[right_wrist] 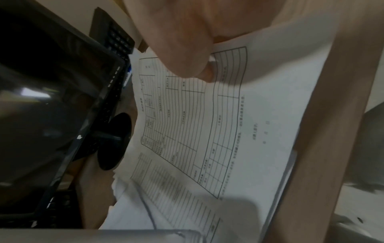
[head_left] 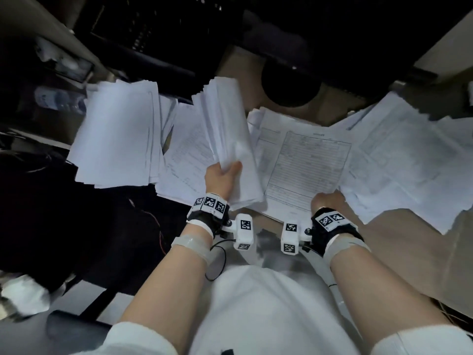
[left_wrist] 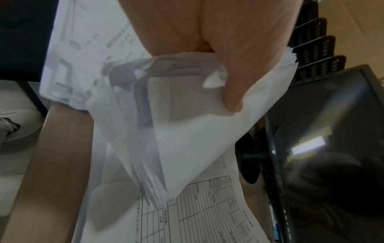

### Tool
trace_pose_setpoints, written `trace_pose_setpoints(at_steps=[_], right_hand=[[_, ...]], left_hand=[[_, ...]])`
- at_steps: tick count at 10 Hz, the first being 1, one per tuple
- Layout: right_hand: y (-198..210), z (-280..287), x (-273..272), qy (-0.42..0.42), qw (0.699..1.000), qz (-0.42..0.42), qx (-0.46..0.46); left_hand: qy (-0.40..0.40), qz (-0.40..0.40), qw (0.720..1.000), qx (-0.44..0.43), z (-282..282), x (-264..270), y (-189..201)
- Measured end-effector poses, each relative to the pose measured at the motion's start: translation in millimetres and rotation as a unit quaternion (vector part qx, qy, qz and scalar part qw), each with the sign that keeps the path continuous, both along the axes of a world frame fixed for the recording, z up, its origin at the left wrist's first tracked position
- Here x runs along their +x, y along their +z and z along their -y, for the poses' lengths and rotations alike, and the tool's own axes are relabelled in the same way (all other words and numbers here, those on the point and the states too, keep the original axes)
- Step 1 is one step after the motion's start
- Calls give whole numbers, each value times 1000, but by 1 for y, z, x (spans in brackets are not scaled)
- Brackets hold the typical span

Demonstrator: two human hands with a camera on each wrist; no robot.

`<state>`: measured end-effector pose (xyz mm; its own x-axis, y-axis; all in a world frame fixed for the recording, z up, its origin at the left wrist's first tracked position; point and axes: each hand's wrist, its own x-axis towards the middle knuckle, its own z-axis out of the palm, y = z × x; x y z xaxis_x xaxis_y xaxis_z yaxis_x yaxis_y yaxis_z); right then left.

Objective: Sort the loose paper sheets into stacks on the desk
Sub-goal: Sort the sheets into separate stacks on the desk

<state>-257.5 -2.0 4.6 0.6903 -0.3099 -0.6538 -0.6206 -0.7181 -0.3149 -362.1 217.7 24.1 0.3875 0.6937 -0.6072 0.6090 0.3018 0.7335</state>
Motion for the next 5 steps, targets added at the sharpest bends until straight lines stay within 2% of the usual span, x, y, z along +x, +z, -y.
trace_pose_setpoints(at_steps=[1, 2, 3, 4, 5], right_hand=[[-23, 15, 15, 42, 999, -3, 5], [-14, 1, 17, 107, 994, 16, 28], [-7, -21, 23, 187, 980, -27, 61], [2, -33, 33, 203, 976, -72, 39], [7, -35, 34, 238, 970, -25, -35]], left_hand=[[19, -19, 1000, 4, 18, 5, -2], [46, -34, 998, 19, 20, 0, -1], [62, -44, 996, 39, 13, -7, 8], [69, -49, 995, 43, 6, -9, 15], [66, -55, 995, 55, 5, -6, 15]])
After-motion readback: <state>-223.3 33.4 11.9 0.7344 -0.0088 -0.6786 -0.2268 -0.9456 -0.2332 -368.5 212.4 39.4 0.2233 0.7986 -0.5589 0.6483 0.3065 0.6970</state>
